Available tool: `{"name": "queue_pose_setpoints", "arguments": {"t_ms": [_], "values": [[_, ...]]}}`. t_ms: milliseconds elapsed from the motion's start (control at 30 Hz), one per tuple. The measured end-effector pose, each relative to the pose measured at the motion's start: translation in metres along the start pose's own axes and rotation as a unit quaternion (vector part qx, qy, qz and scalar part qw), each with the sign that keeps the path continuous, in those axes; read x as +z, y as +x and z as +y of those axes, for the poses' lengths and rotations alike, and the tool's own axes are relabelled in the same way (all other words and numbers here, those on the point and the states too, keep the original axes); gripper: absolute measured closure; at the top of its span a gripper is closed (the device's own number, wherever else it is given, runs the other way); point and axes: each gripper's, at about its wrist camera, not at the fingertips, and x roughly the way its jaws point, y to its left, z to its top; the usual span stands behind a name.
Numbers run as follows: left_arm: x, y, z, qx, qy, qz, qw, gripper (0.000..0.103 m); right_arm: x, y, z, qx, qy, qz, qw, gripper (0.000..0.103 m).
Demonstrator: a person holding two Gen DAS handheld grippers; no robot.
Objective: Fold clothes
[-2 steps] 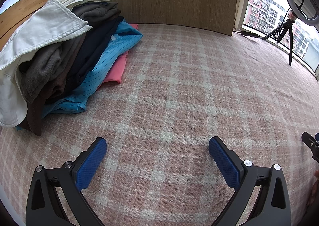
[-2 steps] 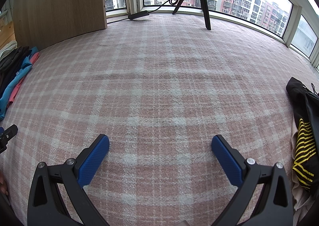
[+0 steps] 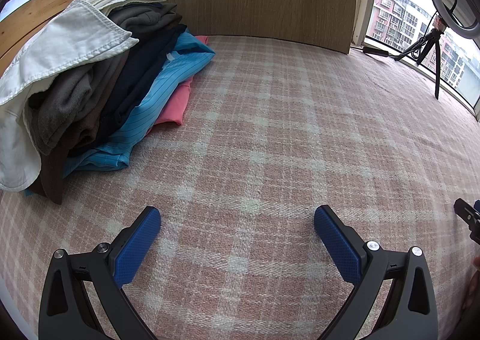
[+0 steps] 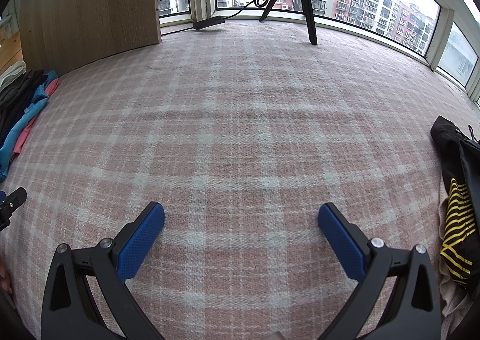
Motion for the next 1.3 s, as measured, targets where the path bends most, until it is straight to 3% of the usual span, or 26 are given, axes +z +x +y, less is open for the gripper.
{"name": "queue_pose_setpoints", "arguments": {"t_ms": [1300], "values": [[-0.0049, 0.0055, 0.0010, -0.001, -0.001, 0.002, 1.0000, 0.000, 0.0015, 0.0007, -0.0009, -0.002, -0.001, 0.012, 1.000, 0.000]]}}
